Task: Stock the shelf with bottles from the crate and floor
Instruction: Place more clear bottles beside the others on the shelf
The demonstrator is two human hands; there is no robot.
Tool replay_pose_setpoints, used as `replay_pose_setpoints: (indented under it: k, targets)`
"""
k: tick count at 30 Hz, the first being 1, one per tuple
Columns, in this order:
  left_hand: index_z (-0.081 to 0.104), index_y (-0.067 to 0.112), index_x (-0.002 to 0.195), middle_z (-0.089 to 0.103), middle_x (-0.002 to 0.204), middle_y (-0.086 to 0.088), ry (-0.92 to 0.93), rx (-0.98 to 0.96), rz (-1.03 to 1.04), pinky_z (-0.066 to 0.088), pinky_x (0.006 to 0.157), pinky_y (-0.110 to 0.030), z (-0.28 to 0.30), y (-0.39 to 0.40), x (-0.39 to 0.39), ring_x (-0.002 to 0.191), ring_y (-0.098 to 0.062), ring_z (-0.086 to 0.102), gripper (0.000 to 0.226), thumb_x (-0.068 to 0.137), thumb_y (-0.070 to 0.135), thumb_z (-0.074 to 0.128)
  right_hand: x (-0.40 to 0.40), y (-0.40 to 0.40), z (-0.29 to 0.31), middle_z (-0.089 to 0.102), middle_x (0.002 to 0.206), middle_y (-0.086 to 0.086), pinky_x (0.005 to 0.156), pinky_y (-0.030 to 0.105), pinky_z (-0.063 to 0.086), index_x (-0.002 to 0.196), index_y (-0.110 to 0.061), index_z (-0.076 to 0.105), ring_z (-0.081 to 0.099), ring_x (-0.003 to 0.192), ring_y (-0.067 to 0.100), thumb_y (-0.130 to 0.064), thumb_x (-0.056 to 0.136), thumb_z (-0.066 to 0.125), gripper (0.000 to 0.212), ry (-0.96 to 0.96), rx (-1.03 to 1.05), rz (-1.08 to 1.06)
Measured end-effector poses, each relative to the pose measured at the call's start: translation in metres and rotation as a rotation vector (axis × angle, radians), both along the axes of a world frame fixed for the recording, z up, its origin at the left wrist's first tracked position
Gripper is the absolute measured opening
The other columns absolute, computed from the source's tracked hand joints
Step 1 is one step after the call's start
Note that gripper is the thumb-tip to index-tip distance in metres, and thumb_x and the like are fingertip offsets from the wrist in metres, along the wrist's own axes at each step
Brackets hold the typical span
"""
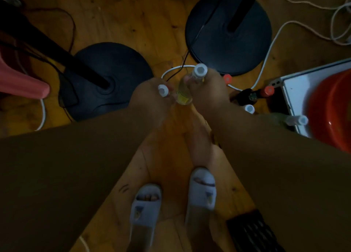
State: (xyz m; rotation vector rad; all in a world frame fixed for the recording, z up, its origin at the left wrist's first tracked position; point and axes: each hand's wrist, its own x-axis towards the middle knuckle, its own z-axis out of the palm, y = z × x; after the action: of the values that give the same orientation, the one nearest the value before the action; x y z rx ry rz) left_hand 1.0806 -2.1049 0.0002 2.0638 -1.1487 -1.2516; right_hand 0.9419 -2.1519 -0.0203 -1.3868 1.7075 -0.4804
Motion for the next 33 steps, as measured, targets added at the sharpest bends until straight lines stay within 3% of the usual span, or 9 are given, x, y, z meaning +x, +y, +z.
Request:
replay_pose_setpoints:
  k: [2,6,9,14,17,21,27,30,33]
  targets:
    - [0.066,0.018,0.098,0.066,0.102,-0.005,0.015,0.012,0.003,0.058,0.083,-0.041,0.043,0.003,-0.003,0.092,-0.022,0.065,0.017,0.082,0.020,0.072,-0.005,0.012,0.045,0.067,0.093,0.004,0.084,0.049,0.053,0.093,-0.017,0.064,0.064,0.091,0.022,-0.043,0.084,0.061,0.028,-0.024,-0.031,-0.048]
    - [0.064,0.009,0.110,0.059,0.086,0.006,-0.001,0.019,-0.020,0.053,0.061,-0.017,0.154,0.004,-0.008,0.073,-0.005,0.058,0.020,0.090,0.014,0.065,-0.019,0.030,0.159,0.064,0.092,0.001,0.075,0.036,0.051,0.092,-0.019,0.058,0.061,0.086,0.017,-0.033,0.091,0.062,0.015,-0.077,-0.110,-0.093]
    - [0.062,0.014,0.109,0.057,0.087,0.013,-0.043,-0.038,-0.073,0.050,0.066,-0.012,0.240,0.015,-0.015,0.077,-0.003,0.057,0.017,0.092,0.017,0.062,-0.030,0.048,0.251,0.065,0.095,0.008,0.075,0.036,0.051,0.095,-0.013,0.060,0.061,0.086,0.018,-0.028,0.091,0.064,0.017,-0.071,-0.182,-0.101]
    - [0.066,0.009,0.107,0.065,0.091,-0.004,-0.142,-0.198,-0.200,0.054,0.079,-0.037,0.383,0.042,-0.027,0.082,-0.020,0.062,0.022,0.093,0.025,0.062,-0.051,0.087,0.406,0.064,0.101,0.005,0.079,0.031,0.047,0.105,-0.011,0.062,0.059,0.092,0.016,-0.030,0.092,0.064,0.023,-0.076,-0.308,-0.157]
    - [0.065,0.012,0.109,0.063,0.097,-0.002,-0.212,-0.345,-0.253,0.046,0.078,-0.030,0.463,0.060,-0.033,0.087,-0.018,0.057,0.025,0.093,0.031,0.063,-0.070,0.114,0.484,0.062,0.101,-0.003,0.079,0.026,0.045,0.106,-0.018,0.061,0.057,0.094,0.010,-0.038,0.093,0.061,0.024,-0.061,-0.397,-0.195]
    - [0.066,0.017,0.086,0.065,0.084,-0.002,-0.353,-0.604,-0.332,0.046,0.067,-0.035,0.551,0.078,-0.042,0.080,-0.021,0.059,0.028,0.089,0.044,0.062,-0.096,0.151,0.576,0.064,0.086,-0.008,0.075,0.030,0.050,0.094,-0.023,0.060,0.061,0.083,0.004,-0.046,0.092,0.059,0.023,-0.131,-0.523,-0.351]
    - [0.059,0.010,0.073,0.060,0.068,-0.002,-0.064,-0.743,-0.322,0.045,0.063,-0.027,0.650,0.098,-0.091,0.066,-0.017,0.056,0.034,0.089,0.039,0.064,-0.140,0.189,0.673,0.059,0.074,-0.005,0.071,0.034,0.050,0.084,-0.021,0.058,0.056,0.071,0.009,-0.047,0.090,0.061,0.026,-0.170,-0.729,-0.522]
    - [0.063,0.019,0.067,0.071,0.069,-0.003,0.206,-0.695,-0.340,0.056,0.073,-0.041,0.678,0.107,-0.132,0.070,-0.021,0.069,0.024,0.085,0.034,0.063,-0.173,0.203,0.701,0.061,0.075,-0.001,0.077,0.045,0.053,0.087,-0.016,0.060,0.059,0.073,0.013,-0.044,0.092,0.059,0.028,-0.181,-0.739,-0.568]
    - [0.061,0.016,0.063,0.067,0.061,-0.003,0.222,-0.726,-0.464,0.055,0.069,-0.041,0.700,0.120,-0.177,0.064,-0.019,0.067,0.028,0.087,0.032,0.062,-0.207,0.219,0.721,0.067,0.079,0.003,0.083,0.051,0.056,0.084,-0.022,0.059,0.067,0.078,0.020,-0.047,0.089,0.056,0.025,-0.231,-0.701,-0.603]
